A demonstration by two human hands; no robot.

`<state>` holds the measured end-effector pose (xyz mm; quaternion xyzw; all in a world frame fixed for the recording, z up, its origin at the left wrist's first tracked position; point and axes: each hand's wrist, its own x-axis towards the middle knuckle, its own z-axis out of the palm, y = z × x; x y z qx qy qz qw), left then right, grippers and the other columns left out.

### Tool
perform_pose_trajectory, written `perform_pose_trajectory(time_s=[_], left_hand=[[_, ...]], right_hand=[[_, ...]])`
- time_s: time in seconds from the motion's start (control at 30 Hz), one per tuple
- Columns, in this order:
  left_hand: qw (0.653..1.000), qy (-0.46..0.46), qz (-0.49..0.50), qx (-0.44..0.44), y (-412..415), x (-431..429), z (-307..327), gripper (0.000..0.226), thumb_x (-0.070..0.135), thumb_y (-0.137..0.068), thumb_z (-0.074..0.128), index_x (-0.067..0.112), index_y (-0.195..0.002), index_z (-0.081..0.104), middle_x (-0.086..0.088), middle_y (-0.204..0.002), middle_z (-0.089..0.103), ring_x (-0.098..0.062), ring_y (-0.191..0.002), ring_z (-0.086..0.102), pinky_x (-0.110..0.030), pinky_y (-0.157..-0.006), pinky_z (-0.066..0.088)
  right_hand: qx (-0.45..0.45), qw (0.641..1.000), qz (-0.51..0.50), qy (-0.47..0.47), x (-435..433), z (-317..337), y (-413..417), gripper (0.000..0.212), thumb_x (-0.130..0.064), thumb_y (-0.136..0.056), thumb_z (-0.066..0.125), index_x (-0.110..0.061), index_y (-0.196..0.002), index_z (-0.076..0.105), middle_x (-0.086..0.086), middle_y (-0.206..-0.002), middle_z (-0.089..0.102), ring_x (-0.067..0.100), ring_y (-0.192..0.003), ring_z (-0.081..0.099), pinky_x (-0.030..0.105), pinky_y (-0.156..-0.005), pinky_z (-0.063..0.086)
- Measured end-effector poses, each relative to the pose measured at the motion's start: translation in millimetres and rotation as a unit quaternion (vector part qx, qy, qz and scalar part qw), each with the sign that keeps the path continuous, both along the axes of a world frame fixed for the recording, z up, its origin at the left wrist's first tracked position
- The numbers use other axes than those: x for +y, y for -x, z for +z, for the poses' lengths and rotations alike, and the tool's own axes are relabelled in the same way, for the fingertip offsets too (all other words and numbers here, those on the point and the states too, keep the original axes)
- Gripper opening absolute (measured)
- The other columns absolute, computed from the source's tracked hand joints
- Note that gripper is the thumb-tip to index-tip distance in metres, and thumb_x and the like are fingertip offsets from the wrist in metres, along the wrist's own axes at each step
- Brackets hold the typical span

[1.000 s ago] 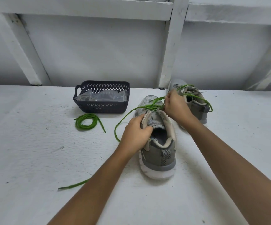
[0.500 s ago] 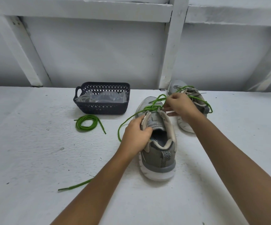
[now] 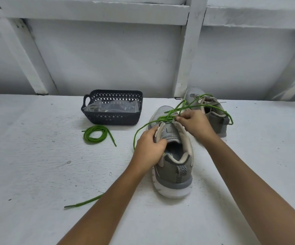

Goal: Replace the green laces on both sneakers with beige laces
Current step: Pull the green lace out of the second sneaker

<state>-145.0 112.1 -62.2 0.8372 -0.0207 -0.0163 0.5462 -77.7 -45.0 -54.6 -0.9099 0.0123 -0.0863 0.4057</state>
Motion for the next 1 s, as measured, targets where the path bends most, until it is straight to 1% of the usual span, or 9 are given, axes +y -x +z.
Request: perform_pose_trajectory(time_s=[0.13, 0.27, 0.33, 0.47, 0.57, 0.67, 0.83, 0.9, 1.0], left_hand=[[1.000, 0.002, 0.001, 0.001, 1, 1, 0, 0.044, 0.015, -0.085, 0.051, 0.025, -0.128, 0.057, -0.001, -0.116, 0.062, -0.019, -0.104, 0.058, -0.036, -0.093, 0.047], [1.000, 0.012, -0.004, 0.004, 2, 1, 0, 0.042, 0.014, -0.085, 0.052, 0.025, -0.126, 0.058, 0.000, -0.111, 0.065, -0.018, -0.098, 0.060, -0.032, -0.088, 0.049], [1.000, 0.013, 0.001, 0.009, 2, 1, 1, 0.044, 0.014, -0.085, 0.052, 0.025, -0.127, 0.057, 0.000, -0.112, 0.065, -0.017, -0.099, 0.060, -0.031, -0.087, 0.048], [1.000, 0.011, 0.010, 0.006, 3, 0, 3, 0.042, 0.014, -0.085, 0.052, 0.028, -0.125, 0.058, 0.002, -0.113, 0.063, -0.017, -0.100, 0.058, -0.031, -0.089, 0.047], [1.000, 0.007, 0.010, 0.011, 2, 0, 2, 0.043, 0.014, -0.086, 0.052, 0.028, -0.126, 0.057, 0.002, -0.115, 0.063, -0.017, -0.102, 0.058, -0.032, -0.091, 0.047], [1.000, 0.011, 0.006, 0.019, 3, 1, 1, 0.045, 0.015, -0.085, 0.052, 0.026, -0.129, 0.055, 0.001, -0.118, 0.062, -0.018, -0.104, 0.058, -0.034, -0.094, 0.047], [1.000, 0.020, 0.000, 0.014, 3, 1, 2, 0.045, 0.014, -0.086, 0.052, 0.028, -0.128, 0.055, 0.002, -0.114, 0.062, -0.016, -0.100, 0.059, -0.030, -0.088, 0.048], [1.000, 0.020, -0.001, 0.015, 4, 1, 2, 0.044, 0.014, -0.086, 0.052, 0.028, -0.128, 0.055, 0.002, -0.113, 0.063, -0.015, -0.098, 0.059, -0.029, -0.084, 0.047], [1.000, 0.020, 0.002, 0.014, 4, 1, 2, 0.044, 0.015, -0.085, 0.052, 0.029, -0.127, 0.056, 0.002, -0.113, 0.063, -0.016, -0.099, 0.059, -0.031, -0.088, 0.048]], right_hand=[[0.027, 0.978, -0.041, -0.205, -3, 12, -5, 0.026, -0.014, -0.098, 0.047, -0.009, -0.075, 0.060, 0.009, -0.075, 0.063, 0.017, -0.065, 0.062, 0.024, -0.051, 0.054], [-0.026, 0.952, -0.093, -0.290, -7, 31, -11, 0.028, -0.022, -0.102, 0.037, -0.012, -0.081, 0.052, 0.005, -0.074, 0.062, 0.008, -0.055, 0.064, 0.026, -0.049, 0.053], [0.013, 0.958, -0.066, -0.279, -5, 28, -7, 0.029, -0.030, -0.101, 0.041, -0.014, -0.082, 0.055, 0.004, -0.075, 0.061, 0.010, -0.059, 0.063, 0.029, -0.054, 0.052], [0.073, 0.995, 0.021, -0.072, 0, 10, 2, 0.021, -0.025, -0.092, 0.060, -0.006, -0.095, 0.067, 0.006, -0.076, 0.062, 0.014, -0.068, 0.056, 0.025, -0.057, 0.049], [0.047, 0.994, 0.010, -0.097, 0, 12, 0, 0.019, -0.013, -0.094, 0.057, 0.004, -0.090, 0.064, 0.006, -0.069, 0.060, 0.014, -0.063, 0.056, 0.022, -0.054, 0.052], [0.051, 0.978, 0.006, -0.202, -4, 26, -5, 0.021, -0.013, -0.100, 0.044, -0.005, -0.083, 0.053, 0.011, -0.078, 0.062, 0.011, -0.062, 0.062, 0.022, -0.048, 0.053], [-0.053, 0.916, -0.080, -0.390, -10, 46, -9, 0.030, -0.022, -0.103, 0.035, -0.011, -0.077, 0.046, 0.009, -0.071, 0.055, 0.008, -0.048, 0.060, 0.023, -0.047, 0.053], [-0.010, 0.933, -0.062, -0.355, -5, 38, -5, 0.032, -0.032, -0.101, 0.040, -0.011, -0.079, 0.051, 0.006, -0.071, 0.056, 0.012, -0.058, 0.059, 0.025, -0.049, 0.052], [0.085, 0.987, -0.004, -0.133, 1, 15, 0, 0.028, -0.032, -0.094, 0.054, -0.009, -0.082, 0.061, 0.006, -0.072, 0.057, 0.016, -0.067, 0.055, 0.025, -0.056, 0.047]])
